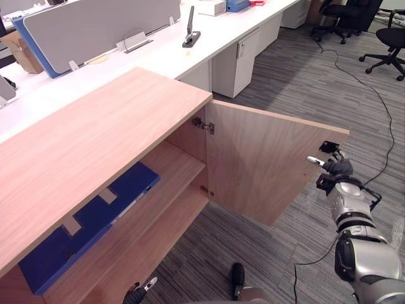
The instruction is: Walk over to the cabinet, pick up the folder, carry it to the office cabinet, place the folder inside the office cabinet, then close the office cabinet door
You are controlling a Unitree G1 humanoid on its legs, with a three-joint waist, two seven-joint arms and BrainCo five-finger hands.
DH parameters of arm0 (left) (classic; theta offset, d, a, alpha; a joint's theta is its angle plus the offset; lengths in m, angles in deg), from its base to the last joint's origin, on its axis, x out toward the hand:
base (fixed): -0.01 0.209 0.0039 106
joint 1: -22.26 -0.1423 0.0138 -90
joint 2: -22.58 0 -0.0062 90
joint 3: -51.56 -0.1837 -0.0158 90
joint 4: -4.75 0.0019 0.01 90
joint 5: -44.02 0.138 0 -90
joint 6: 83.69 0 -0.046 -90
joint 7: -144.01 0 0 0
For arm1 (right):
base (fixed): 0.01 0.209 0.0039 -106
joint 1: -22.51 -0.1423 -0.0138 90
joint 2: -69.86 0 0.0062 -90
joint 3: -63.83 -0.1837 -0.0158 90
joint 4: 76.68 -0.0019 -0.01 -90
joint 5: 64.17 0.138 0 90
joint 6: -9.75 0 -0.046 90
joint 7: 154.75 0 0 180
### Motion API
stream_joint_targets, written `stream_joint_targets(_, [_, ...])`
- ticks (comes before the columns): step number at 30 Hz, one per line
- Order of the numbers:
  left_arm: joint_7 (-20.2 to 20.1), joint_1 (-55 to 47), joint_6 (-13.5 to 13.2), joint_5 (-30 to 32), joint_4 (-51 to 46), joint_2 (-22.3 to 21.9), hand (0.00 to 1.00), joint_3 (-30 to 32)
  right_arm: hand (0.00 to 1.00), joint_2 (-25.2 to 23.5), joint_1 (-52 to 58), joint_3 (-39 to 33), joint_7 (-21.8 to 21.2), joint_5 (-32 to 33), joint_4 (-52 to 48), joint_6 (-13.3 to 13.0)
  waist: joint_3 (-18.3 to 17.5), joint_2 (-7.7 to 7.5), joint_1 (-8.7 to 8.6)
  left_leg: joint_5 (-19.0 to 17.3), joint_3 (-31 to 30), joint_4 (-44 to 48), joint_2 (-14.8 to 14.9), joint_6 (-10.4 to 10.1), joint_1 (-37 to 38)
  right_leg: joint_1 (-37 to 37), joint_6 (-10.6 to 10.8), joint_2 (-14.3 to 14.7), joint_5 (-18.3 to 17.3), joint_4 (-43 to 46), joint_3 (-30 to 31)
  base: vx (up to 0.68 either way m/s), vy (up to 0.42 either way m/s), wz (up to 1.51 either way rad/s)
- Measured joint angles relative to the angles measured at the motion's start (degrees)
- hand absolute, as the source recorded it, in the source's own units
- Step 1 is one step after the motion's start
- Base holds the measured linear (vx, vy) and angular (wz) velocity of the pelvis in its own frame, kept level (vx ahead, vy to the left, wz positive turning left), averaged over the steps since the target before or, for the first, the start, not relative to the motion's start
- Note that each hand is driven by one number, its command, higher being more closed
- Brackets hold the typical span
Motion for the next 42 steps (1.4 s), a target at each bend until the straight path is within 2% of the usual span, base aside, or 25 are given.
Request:
stream_joint_targets(5, [-0.1, -0.4, 0.0, -0.1, 0.0, 0.0, 0.00, 0.0, 0.00, 1.6, -2.5, 1.7, -0.1, 3.8, 0.0, -0.6, 0.4, -0.01, 0.06, -0.4, -0.1, 0.0, 0.0, 0.0, 0.2, -0.1, 0.0, 0.2, 0.0, -0.1, 0.0, -0.05, 0.038, -0.02])
stream_joint_targets(12, [-0.1, -0.3, -0.6, -0.2, 0.0, -0.1, 0.00, -0.3, 0.00, 4.6, -7.9, 2.5, -1.8, 5.5, 0.0, -1.5, 1.5, 0.10, 0.06, -0.4, -0.7, 0.0, 0.1, 0.0, -0.1, -0.3, 0.0, 0.0, 0.0, -0.1, -0.1, -0.03, 0.051, 0.01])
stream_joint_targets(17, [-0.2, -0.1, -0.8, -0.2, 0.0, 0.0, 0.00, -2.3, 0.00, 5.8, -8.1, 7.3, -2.5, 6.3, 0.1, -1.6, 1.8, 0.17, 0.16, -0.5, -2.1, -0.1, 0.1, 0.0, -0.3, -0.6, 0.0, 0.1, 0.0, -0.1, -0.3, -0.02, 0.053, -0.02])
stream_joint_targets(21, [-1.5, 0.4, -0.7, 0.1, 0.0, 0.0, 0.00, -2.7, 0.00, 6.7, -7.5, 12.5, -5.6, 3.6, -0.4, -1.9, 1.9, 0.15, -0.29, -0.6, -2.1, -0.1, 0.5, -0.2, -1.1, -1.4, 0.0, 0.5, 0.0, -0.1, -0.3, -0.04, 0.044, -0.07])
stream_joint_targets(23, [-2.0, 0.8, -0.7, 0.3, 0.0, 0.2, 0.00, -3.9, 0.00, 6.9, -6.8, 13.5, -6.8, 0.0, -1.2, -1.9, 1.8, 0.08, -0.36, -0.6, -2.1, 0.1, 1.1, -0.4, -1.1, -1.4, 0.0, 1.1, 0.0, -0.1, -0.3, -0.04, 0.016, -0.06])
stream_joint_targets(27, [-3.0, 1.9, -0.7, 0.7, 0.1, 0.3, 0.00, -5.5, 0.00, 6.8, -5.1, 14.8, -8.2, -2.9, -2.9, -2.4, 1.7, -0.17, -0.35, -0.6, -2.0, 0.5, 1.9, -0.8, -1.1, -1.4, -0.1, 2.0, -0.1, -0.1, -0.3, -0.05, 0.013, -0.05])
stream_joint_targets(33, [-3.7, 3.5, -0.4, 1.6, 1.4, 0.3, 0.00, -6.3, 0.00, 4.1, -3.1, 14.6, -8.5, -7.5, -3.7, -2.7, 0.9, -1.64, -0.30, -0.7, -2.1, 1.0, 2.9, -1.1, -1.2, -1.4, -0.1, 2.9, -0.1, -0.1, -0.4, -0.07, 0.011, -0.04])
stream_joint_targets(36, [-3.8, 3.7, -0.1, 2.6, 1.4, 0.3, 0.00, -6.2, 0.00, 3.9, -1.1, 16.1, -8.5, -10.7, -7.2, -2.3, 0.5, -2.31, -0.46, -1.1, -2.2, 1.0, 3.1, -0.8, -1.2, -1.4, -0.1, 3.2, -0.1, -0.1, -0.4, -0.05, 0.021, -0.04])
stream_joint_targets(39, [-3.8, 3.2, 0.0, 2.6, 1.4, 0.7, 0.00, -4.7, 0.00, 11.1, 3.0, 29.3, -9.6, -14.3, -18.5, -0.7, -0.2, -2.79, -1.98, -1.1, -1.9, 0.9, 3.4, -0.9, -1.5, -2.0, -0.1, 3.7, 0.0, 0.2, -0.3, -0.02, 0.024, -0.12])
stream_joint_targets(40, [-3.7, 2.9, 0.0, 2.5, 1.4, 1.0, 0.00, -4.2, 0.00, 14.3, 4.0, 33.7, -10.9, -14.3, -22.9, -0.1, -0.3, -2.94, -2.71, -1.0, -1.9, 0.9, 3.5, -0.8, -1.5, -2.1, -0.2, 4.0, 0.1, 0.2, -0.3, 0.00, 0.008, -0.14])
stream_joint_targets(41, [-3.6, 2.4, 0.0, 2.5, 1.3, 1.7, 0.00, -3.8, 0.00, 19.6, 6.3, 38.8, -14.4, -13.6, -30.7, 0.1, -1.4, -3.49, -3.49, -1.1, -1.6, 1.0, 3.5, -0.8, -2.3, -3.2, -1.6, 4.4, 0.9, 0.2, 0.0, 0.00, 0.004, -0.17])
stream_joint_targets(42, [-3.6, 2.4, 0.0, 2.5, 1.3, 1.9, 0.00, -3.4, 0.00, 21.7, 7.0, 40.7, -16.0, -12.2, -34.0, 0.1, -1.7, -3.66, -3.79, -1.1, -1.4, 1.0, 3.5, -0.7, -2.4, -3.5, -1.6, 4.7, 0.9, 0.2, 0.2, 0.00, 0.002, -0.23])
